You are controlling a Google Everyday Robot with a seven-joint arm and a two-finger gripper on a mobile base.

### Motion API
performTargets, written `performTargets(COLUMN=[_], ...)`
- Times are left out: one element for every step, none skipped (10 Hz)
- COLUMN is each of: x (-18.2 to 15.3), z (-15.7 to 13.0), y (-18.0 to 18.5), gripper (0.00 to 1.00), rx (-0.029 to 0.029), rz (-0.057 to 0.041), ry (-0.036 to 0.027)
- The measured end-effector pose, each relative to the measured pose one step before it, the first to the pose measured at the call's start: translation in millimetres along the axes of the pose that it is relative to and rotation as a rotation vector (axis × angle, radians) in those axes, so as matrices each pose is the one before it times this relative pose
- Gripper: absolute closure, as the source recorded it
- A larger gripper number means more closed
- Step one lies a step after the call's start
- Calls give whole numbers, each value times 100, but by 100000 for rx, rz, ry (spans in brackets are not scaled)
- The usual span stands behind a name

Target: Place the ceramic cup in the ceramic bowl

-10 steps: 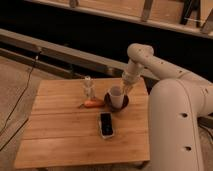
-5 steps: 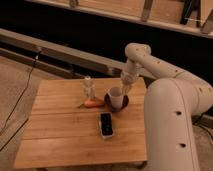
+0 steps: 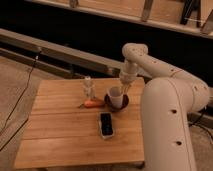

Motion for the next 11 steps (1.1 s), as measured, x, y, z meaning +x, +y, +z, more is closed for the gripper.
performTargets(x=[-199,35,31,-85,-51,-259,-296,-259,-347,-275,-164], z=[-87,-9,-41,-161,-89,-713,-689,-752,-1236,-950,-742], y=[-14,-35,61,231,192,627,555,365,597,606,543], gripper=[20,20,20,20,20,20,20,20,20,20,20], rx=[1271,1320,681,283,112,-83,482,583,1732,1524,1823], rz=[-517,5,122,-44,-211,-1348,-1695,-1130,-1961,-1827,-1986], ry=[-1101,-298,-454,-928,-745,-2737,-3333,-3027,-5577,-4247,-3169])
